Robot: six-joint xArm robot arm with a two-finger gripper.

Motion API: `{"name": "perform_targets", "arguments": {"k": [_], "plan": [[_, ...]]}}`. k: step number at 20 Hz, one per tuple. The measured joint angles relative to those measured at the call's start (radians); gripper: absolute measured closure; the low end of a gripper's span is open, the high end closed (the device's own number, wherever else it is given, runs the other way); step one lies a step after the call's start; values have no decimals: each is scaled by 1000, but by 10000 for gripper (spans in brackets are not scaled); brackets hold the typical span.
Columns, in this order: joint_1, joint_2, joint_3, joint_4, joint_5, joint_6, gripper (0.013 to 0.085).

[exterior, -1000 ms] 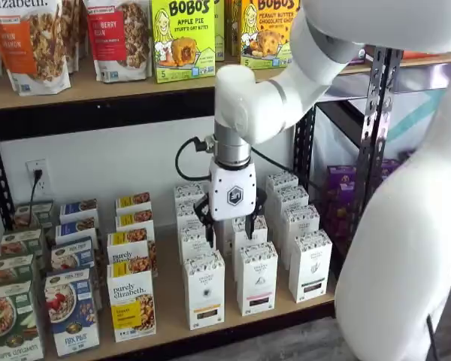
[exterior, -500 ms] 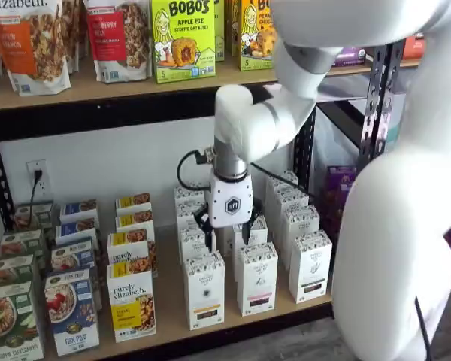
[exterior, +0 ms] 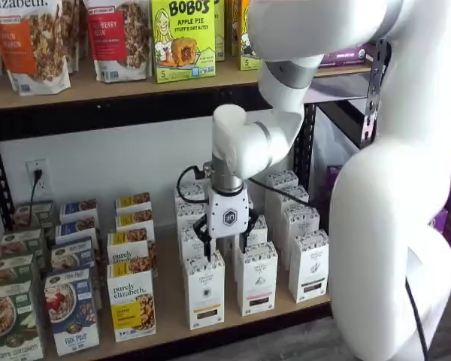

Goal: Pick up the white box with a yellow strip in the middle, on the bottom shelf, the fourth box from the left

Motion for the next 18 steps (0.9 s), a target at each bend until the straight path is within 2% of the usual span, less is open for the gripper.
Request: {"name": "perform_targets", "arguments": {"k": [3, 8, 11, 13, 14, 18], "plan": [[-2, 31, -9, 40, -26, -39, 130], [-7, 108, -54, -26, -49, 16, 130], [-4, 152, -84, -47, -73, 39, 130], [-4, 182, -110, -140, -91, 126, 130], [-3, 199, -126, -158, -96, 144, 130], [-4, 243, -173, -129, -101, 116, 130]]}}
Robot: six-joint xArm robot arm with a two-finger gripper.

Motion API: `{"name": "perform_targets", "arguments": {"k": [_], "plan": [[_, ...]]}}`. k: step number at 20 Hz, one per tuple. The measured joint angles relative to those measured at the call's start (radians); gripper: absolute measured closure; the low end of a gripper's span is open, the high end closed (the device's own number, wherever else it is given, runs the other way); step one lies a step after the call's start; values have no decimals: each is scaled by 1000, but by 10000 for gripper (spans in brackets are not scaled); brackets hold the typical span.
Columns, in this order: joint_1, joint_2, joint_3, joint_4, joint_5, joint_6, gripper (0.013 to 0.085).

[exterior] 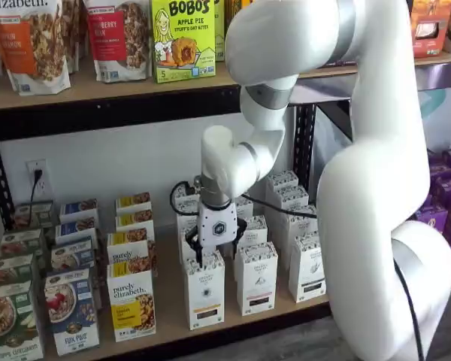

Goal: Pick up the white box with a yellow strip in the middle, on the bottom shelf, the fourth box from the left

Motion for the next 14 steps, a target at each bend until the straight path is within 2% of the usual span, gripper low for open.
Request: {"name": "perform_targets", "arguments": {"k": [1, 2, 5, 7, 10, 11, 12, 14], "plan": [[-2, 9, -11, 6, 2, -7, 130], [-3, 23, -28, 34, 10, -35, 130], [-10, 59, -77, 38, 50, -47, 130], [-14, 84, -109, 82, 74, -91, 130], [-22, 109, -130, 122, 66, -136, 130], [-25, 121, -138, 151, 57, -165, 130], [-29, 134, -150, 156, 57, -173, 130], [-37, 161, -171, 137, 41, -165, 130]]}}
